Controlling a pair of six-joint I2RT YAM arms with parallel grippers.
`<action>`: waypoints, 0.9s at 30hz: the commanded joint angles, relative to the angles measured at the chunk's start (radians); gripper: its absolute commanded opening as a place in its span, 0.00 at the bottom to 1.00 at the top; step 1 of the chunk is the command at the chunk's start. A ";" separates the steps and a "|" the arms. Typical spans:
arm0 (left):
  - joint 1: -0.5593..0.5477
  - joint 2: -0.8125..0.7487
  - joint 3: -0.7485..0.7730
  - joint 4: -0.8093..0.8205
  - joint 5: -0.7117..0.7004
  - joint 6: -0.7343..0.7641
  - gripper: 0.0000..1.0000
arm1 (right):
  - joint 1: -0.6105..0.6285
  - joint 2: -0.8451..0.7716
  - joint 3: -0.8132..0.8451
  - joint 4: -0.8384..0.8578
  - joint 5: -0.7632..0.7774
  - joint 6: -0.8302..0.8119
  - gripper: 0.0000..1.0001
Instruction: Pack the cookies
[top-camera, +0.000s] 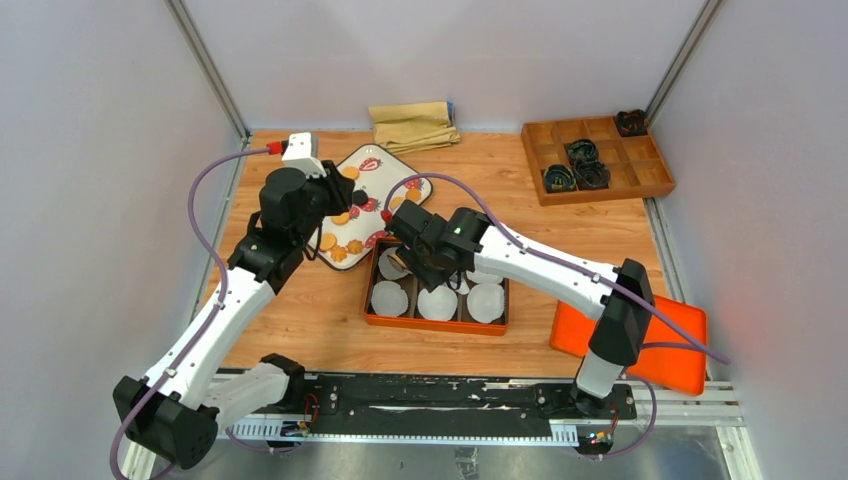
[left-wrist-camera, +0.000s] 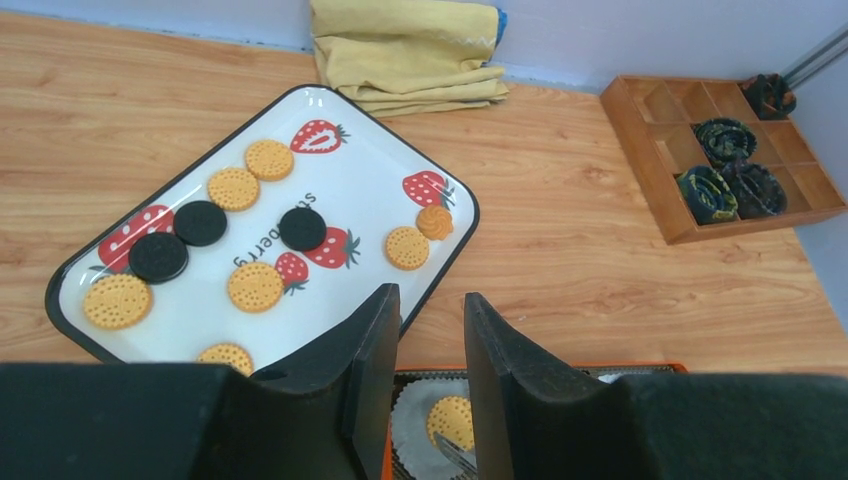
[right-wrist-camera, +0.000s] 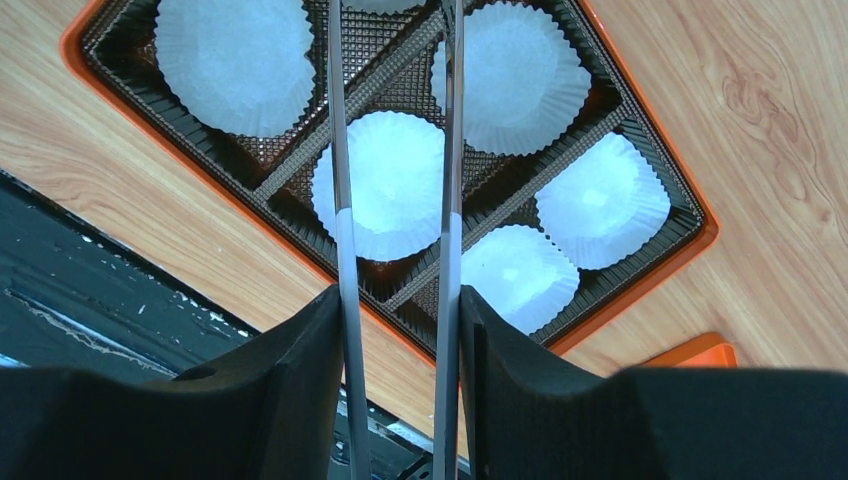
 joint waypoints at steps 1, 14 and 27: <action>-0.003 -0.012 0.013 -0.008 0.006 0.007 0.37 | 0.005 0.010 0.022 -0.030 0.053 0.017 0.48; -0.003 -0.009 0.022 -0.015 0.005 0.016 0.37 | 0.007 0.049 0.079 -0.022 0.075 0.021 0.48; -0.003 -0.022 0.039 -0.021 0.020 0.002 0.38 | 0.005 0.069 0.200 0.035 0.092 -0.043 0.50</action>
